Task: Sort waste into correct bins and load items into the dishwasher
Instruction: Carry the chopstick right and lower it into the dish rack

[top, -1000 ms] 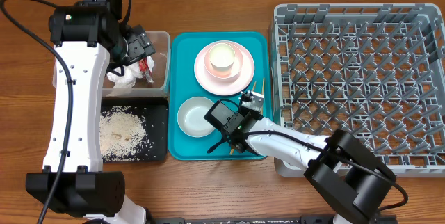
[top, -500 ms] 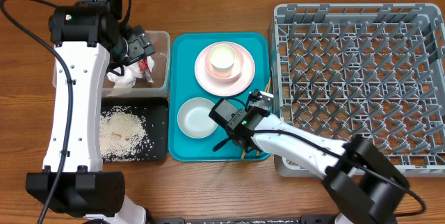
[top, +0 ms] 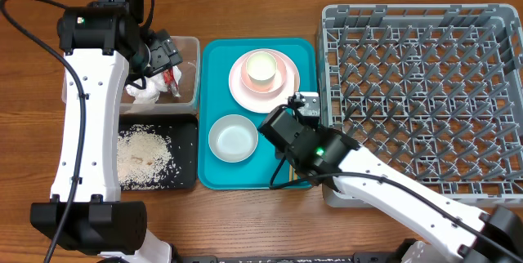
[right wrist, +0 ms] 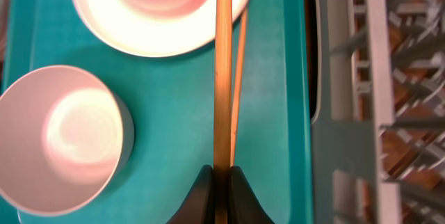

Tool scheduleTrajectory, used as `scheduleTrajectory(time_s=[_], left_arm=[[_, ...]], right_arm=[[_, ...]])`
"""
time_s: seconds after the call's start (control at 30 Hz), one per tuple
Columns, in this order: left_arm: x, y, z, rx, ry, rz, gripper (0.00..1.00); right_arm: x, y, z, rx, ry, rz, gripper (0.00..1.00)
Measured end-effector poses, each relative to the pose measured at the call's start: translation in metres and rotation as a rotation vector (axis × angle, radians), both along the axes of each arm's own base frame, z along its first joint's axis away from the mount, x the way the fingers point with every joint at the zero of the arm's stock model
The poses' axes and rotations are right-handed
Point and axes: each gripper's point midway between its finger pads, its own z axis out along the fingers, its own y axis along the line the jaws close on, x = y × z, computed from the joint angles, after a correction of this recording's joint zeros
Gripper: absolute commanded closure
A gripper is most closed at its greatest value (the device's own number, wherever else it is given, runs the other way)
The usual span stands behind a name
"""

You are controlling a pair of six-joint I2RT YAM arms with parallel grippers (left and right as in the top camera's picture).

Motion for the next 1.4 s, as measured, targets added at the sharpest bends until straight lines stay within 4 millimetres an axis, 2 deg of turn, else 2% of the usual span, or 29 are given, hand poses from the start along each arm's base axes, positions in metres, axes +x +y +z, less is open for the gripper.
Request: scheduleTrajectory(time_s=[0.17, 0.43, 0.7, 1.03, 1.17, 1.4], left_arm=[[0.000, 0.000, 0.000, 0.000, -0.001, 0.000, 0.00], [0.000, 0.000, 0.000, 0.000, 0.000, 0.000, 0.00], [0.000, 0.000, 0.000, 0.000, 0.000, 0.000, 0.00], [0.000, 0.000, 0.000, 0.000, 0.000, 0.000, 0.00], [0.000, 0.000, 0.000, 0.000, -0.001, 0.000, 0.00], [0.000, 0.000, 0.000, 0.000, 0.000, 0.000, 0.00]], right_arm=[[0.008, -0.015, 0.012, -0.043, -0.025, 0.066, 0.96], [0.037, -0.089, 0.007, -0.143, 0.031, -0.043, 0.96], [0.054, -0.128, 0.004, -0.148, 0.066, -0.040, 0.96], [0.058, -0.154, 0.002, -0.159, 0.094, -0.063, 0.96], [0.058, -0.154, -0.001, -0.163, 0.104, -0.059, 0.96], [0.060, -0.153, -0.022, -0.184, 0.161, -0.048, 0.96]])
